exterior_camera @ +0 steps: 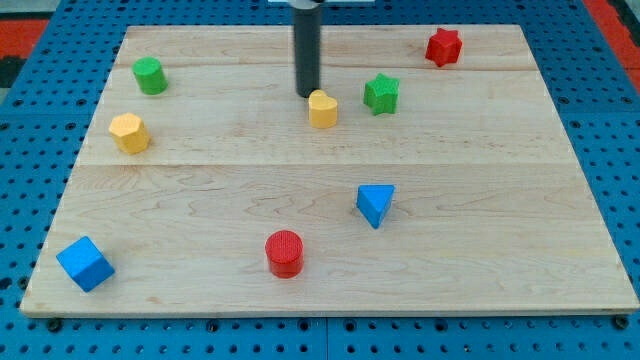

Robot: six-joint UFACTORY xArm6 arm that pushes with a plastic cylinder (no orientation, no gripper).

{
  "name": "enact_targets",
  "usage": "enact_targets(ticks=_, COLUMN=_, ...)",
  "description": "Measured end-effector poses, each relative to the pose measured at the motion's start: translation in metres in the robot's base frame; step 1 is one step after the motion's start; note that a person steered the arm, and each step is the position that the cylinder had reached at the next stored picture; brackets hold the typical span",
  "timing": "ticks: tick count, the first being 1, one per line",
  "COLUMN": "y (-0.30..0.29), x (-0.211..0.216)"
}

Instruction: Slide green circle slightly right and up

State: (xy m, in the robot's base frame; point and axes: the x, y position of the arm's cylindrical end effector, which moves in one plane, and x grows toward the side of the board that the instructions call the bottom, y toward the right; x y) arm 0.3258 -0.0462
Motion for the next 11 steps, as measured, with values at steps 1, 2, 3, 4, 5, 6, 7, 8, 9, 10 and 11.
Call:
enact_targets(ticks=1, y=-0.066, x=0.024)
enact_targets(ticks=2, y=-0.157, x=0.029)
enact_targets(ticks=3, y=-0.215, x=0.002)
enact_targets(ticks=4, y=-0.205, x=-0.032)
enact_targets(ticks=5, y=-0.179, x=-0.052)
enact_targets(ticks=6, y=-0.174, x=-0.008)
enact_targets(ticks=7, y=-0.166, x=0.005)
enact_targets(ticks=8, y=-0.160, x=-0.010)
enact_targets(ticks=9, y=-0.158, x=-0.034)
enact_targets(ticks=10, y=-0.149, x=-0.041)
enact_targets(ticks=11, y=-0.134, x=-0.043)
